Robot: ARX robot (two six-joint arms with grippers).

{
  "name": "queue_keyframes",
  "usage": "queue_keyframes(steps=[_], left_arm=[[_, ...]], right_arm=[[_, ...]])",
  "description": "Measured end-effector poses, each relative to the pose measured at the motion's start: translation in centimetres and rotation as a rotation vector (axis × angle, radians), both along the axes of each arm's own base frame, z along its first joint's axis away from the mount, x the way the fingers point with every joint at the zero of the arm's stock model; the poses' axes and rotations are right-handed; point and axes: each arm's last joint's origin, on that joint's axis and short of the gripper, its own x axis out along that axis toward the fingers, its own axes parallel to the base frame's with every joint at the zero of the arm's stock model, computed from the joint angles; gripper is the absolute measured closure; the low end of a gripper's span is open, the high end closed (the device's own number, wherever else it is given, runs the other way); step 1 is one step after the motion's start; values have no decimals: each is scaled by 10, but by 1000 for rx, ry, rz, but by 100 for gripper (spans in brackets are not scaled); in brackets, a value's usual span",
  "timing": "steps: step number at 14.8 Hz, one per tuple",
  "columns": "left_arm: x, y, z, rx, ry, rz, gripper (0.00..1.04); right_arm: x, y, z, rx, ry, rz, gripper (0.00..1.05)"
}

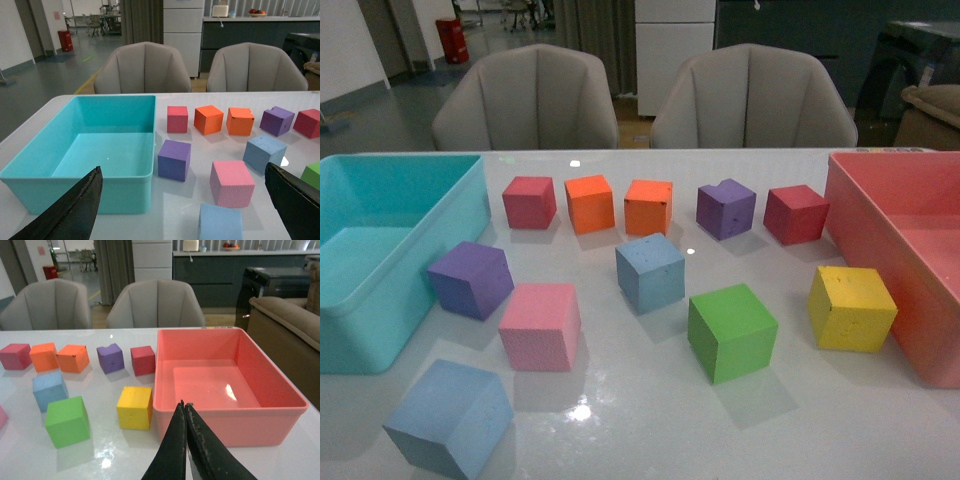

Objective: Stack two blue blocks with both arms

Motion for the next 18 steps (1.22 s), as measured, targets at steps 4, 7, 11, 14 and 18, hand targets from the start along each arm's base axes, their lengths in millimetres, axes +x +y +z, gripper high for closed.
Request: queue_keyframes(steps=[4, 7, 11, 14, 18], left_arm=[[0, 0, 0, 0, 1, 0, 7], [0, 0, 0, 0, 0, 0, 7], [0, 0, 0, 0, 0, 0, 7], [2, -1, 0, -23, 286, -79, 7], [21, -11, 7, -23, 335, -146, 7]], right_arm=[[-4, 0, -2, 0, -44, 1, 103], [-4, 0, -3, 0, -41, 1, 64], [-4, 0, -3, 0, -41, 1, 13], [-4, 0, -3, 0, -41, 2, 7], [-4, 0, -3, 0, -40, 1, 6]])
